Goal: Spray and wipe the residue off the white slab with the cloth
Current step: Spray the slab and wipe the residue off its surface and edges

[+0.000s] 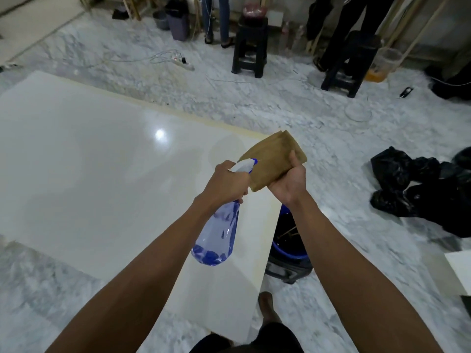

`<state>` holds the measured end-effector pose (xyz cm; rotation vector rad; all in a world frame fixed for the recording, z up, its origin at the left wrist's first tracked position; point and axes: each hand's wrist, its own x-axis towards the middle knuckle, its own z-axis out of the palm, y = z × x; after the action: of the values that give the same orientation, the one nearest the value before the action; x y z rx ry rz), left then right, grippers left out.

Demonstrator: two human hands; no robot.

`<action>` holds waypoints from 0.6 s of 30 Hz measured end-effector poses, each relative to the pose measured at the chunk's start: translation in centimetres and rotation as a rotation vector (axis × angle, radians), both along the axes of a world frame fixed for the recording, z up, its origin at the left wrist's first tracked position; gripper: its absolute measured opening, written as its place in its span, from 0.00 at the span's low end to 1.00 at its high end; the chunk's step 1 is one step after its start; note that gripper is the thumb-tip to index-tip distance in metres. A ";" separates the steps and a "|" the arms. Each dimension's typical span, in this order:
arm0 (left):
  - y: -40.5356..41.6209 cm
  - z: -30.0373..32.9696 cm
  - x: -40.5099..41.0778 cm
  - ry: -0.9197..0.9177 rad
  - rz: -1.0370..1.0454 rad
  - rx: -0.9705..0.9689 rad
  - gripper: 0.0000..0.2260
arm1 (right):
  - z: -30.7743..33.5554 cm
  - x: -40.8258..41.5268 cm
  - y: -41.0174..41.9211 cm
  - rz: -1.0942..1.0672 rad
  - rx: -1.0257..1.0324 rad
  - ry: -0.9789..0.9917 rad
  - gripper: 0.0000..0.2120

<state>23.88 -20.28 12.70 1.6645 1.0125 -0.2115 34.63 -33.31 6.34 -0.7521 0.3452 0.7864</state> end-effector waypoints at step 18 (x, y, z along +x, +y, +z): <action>-0.5 -4.2 14.0 -0.179 0.022 0.088 0.17 | -12.1 26.4 1.5 0.510 -1.255 -1.344 0.28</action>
<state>37.88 -20.74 8.47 1.7176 0.9151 -0.0030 61.05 -31.77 -5.79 -2.3972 -0.7057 0.2814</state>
